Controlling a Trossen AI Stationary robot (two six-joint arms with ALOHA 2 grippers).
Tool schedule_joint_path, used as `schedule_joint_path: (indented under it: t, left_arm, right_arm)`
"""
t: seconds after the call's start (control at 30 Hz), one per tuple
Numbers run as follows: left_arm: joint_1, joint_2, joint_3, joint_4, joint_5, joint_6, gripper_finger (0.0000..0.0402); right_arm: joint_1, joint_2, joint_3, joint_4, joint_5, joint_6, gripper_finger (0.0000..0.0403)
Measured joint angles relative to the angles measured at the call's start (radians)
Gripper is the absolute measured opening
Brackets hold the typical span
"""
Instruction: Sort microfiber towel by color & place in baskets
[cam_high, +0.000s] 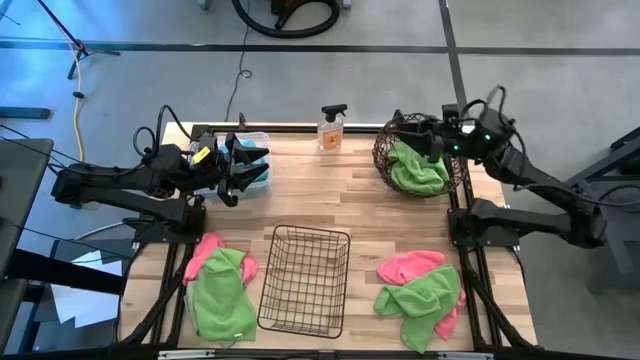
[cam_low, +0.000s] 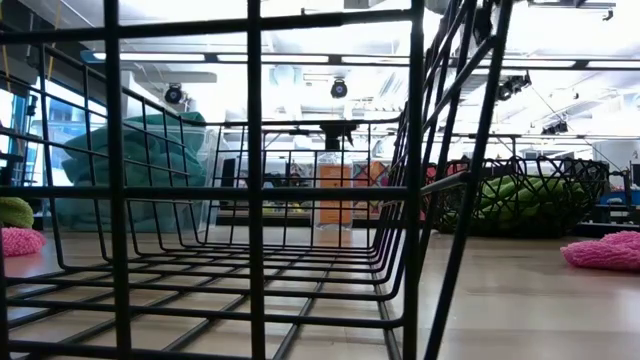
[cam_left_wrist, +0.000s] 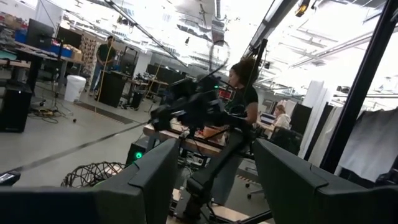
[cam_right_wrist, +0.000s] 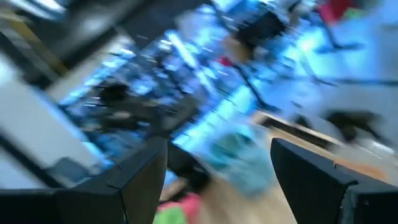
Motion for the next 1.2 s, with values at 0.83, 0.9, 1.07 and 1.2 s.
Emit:
schedule_joint_path:
  t: [0.83, 0.9, 1.07, 1.2]
  left_arm:
    - [0.000, 0.000, 0.000, -0.048, 0.000, -0.072, 0.0201]
    - [0.000, 0.000, 0.000, -0.050, 0.000, -0.069, 0.0201]
    - [0.000, 0.000, 0.000, -0.053, 0.000, -0.060, 0.0201]
    - [0.000, 0.000, 0.000, -0.053, 0.000, -0.053, 0.0201]
  right_arm:
    - [0.555, 0.058, 0.000, 0.165, 0.389, -0.472, 0.0282]
    - [0.555, 0.059, 0.000, 0.164, 0.389, -0.471, 0.0282]
    - [0.555, 0.059, 0.000, 0.165, 0.386, -0.426, 0.0282]
    - [0.584, 0.059, 0.000, 0.166, 0.340, -0.346, 0.0282]
